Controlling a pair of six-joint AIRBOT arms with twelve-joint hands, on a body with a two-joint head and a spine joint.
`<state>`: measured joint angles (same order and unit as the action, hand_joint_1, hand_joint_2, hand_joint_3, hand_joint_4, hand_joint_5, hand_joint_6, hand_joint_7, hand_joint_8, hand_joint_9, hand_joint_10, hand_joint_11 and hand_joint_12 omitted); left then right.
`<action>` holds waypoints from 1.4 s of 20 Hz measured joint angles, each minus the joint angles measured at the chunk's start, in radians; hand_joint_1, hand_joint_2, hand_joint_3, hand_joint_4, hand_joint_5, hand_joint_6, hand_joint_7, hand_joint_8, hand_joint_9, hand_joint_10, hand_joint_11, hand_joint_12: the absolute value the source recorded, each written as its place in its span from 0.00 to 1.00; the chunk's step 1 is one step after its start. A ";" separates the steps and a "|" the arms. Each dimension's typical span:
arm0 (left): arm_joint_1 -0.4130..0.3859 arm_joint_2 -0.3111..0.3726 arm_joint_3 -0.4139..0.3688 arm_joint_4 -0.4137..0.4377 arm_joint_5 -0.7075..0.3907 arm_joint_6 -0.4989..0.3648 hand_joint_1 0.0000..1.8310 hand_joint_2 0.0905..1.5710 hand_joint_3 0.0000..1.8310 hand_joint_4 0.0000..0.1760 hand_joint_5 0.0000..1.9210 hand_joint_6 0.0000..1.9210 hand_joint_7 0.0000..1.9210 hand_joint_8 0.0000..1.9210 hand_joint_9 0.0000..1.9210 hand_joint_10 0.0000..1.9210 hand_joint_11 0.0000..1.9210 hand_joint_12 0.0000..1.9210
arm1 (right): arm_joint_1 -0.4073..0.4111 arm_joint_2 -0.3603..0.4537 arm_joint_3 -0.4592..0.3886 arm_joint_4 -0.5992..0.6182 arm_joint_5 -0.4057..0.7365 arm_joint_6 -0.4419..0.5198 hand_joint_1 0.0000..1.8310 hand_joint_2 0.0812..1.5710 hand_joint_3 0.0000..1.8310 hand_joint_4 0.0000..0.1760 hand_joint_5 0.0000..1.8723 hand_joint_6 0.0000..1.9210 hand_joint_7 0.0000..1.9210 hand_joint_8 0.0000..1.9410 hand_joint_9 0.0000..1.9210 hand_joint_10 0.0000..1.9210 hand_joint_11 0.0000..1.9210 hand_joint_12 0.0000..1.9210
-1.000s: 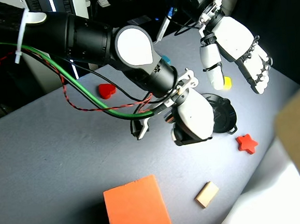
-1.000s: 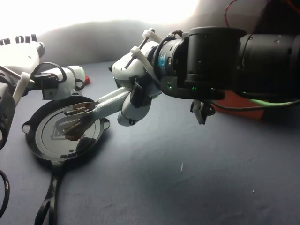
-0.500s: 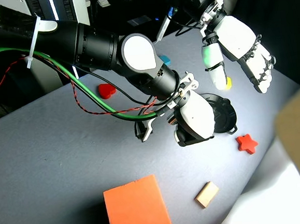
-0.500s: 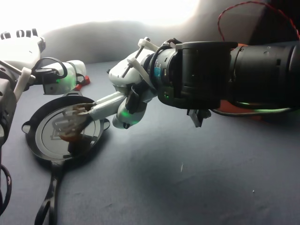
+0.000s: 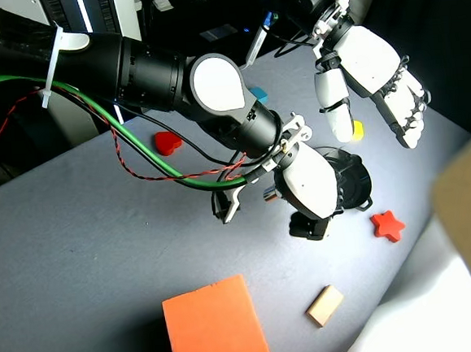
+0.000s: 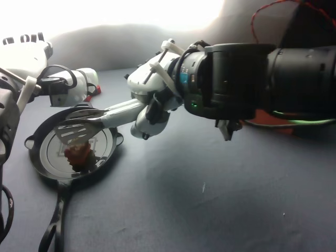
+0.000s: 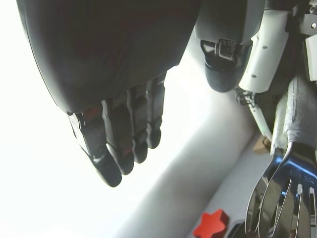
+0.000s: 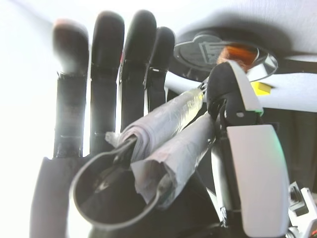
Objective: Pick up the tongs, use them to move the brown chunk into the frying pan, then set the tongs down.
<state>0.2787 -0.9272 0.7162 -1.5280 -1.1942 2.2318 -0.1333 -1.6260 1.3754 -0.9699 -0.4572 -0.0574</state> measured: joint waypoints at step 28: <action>0.040 -0.005 -0.049 -0.068 0.104 -0.024 0.00 0.80 0.00 0.00 0.10 0.00 0.11 0.00 0.10 0.00 0.00 0.37 | -0.246 0.304 -0.360 -0.982 0.007 0.334 0.26 0.90 0.00 0.00 0.38 0.44 0.45 0.51 0.40 0.71 0.32 0.94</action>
<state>0.3187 -0.9321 0.6674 -1.5963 -1.0901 2.2074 -0.3798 -1.3216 1.0153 -1.9518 -0.4503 0.2764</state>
